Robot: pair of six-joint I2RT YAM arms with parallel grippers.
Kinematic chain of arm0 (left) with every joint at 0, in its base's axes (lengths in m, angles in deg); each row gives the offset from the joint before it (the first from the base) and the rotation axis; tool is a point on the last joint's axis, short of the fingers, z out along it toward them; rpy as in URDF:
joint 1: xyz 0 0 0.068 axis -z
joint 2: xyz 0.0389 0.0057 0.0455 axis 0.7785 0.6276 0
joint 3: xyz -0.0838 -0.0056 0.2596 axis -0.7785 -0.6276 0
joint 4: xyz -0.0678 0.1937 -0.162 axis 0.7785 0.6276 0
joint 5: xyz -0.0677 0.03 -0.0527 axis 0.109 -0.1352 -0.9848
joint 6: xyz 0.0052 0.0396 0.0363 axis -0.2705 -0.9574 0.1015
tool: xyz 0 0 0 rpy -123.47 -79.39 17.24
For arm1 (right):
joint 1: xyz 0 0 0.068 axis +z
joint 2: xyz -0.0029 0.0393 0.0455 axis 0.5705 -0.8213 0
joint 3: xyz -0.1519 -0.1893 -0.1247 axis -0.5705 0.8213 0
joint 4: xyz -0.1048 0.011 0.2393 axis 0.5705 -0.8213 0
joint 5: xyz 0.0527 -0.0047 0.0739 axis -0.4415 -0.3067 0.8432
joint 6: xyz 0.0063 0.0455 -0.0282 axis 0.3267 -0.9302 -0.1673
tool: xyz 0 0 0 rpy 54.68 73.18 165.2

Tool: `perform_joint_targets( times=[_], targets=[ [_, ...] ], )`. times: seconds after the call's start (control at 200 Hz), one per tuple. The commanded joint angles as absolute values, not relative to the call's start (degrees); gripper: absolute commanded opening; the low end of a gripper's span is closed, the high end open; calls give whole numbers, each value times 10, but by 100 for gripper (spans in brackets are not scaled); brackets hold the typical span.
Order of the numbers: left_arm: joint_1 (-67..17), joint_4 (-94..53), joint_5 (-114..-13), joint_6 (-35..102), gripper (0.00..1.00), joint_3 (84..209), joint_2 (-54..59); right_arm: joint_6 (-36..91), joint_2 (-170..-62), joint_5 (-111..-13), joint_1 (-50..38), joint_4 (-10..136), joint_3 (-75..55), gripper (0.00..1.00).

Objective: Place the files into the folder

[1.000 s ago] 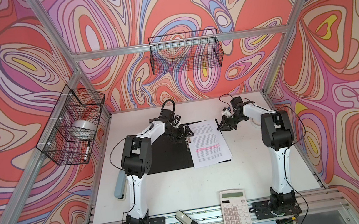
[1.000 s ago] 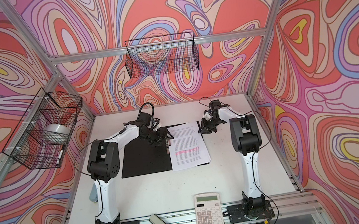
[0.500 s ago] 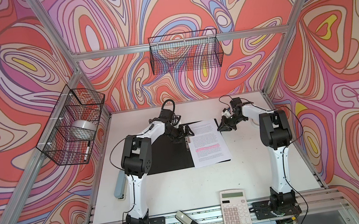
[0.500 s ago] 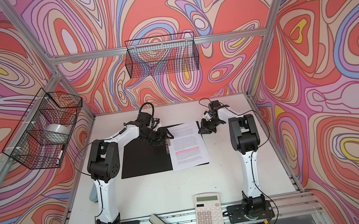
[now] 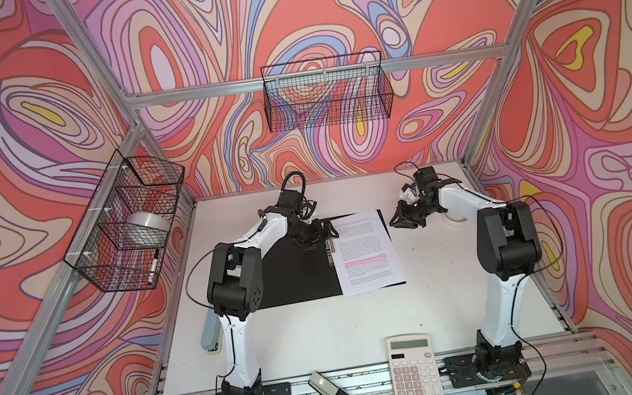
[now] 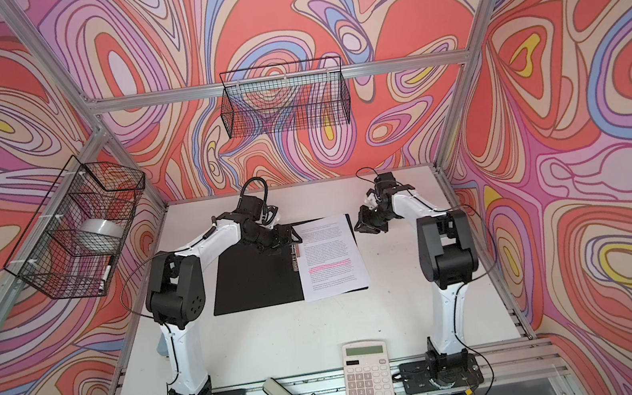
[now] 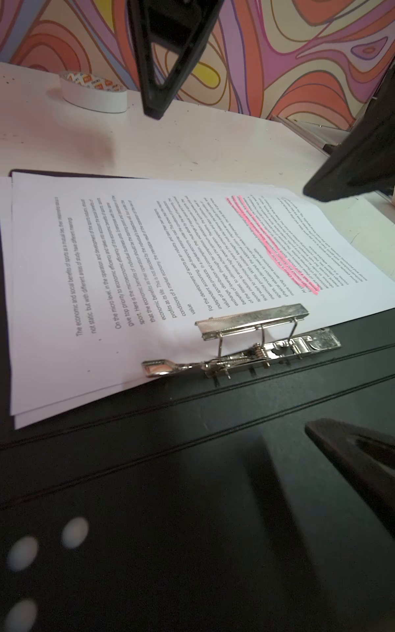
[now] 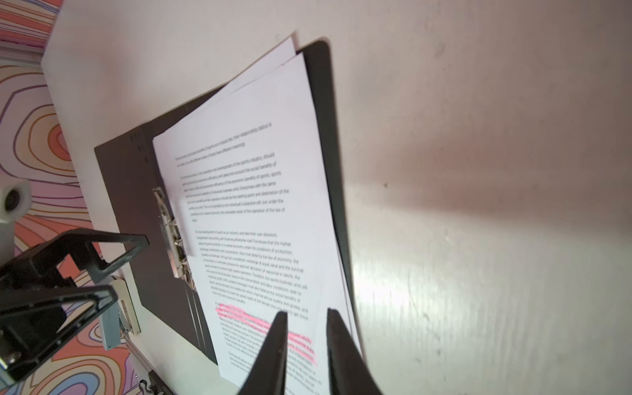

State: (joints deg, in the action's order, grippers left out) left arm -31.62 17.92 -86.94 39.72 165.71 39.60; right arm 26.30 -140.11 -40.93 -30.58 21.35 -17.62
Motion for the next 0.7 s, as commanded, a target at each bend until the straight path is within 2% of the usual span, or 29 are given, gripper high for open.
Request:
perform_joint_targets(
  times=[0.0, 0.25, 0.381, 0.696],
  targets=[
    [-322, 179, -842, 375, 100, 1630, 365, 255, -1323, -427, -274, 218, -113, 19],
    [-348, 160, -827, 344, 100, 1569, 336, 236, -1215, -500, -106, 208, 1, 15],
    [-361, 138, -837, 332, 100, 1537, 327, 210, -1175, -535, -49, 223, 36, 14],
    [-373, 62, -851, 322, 100, 1465, 302, 164, -1188, -579, 63, 260, 61, 13]
  ],
)
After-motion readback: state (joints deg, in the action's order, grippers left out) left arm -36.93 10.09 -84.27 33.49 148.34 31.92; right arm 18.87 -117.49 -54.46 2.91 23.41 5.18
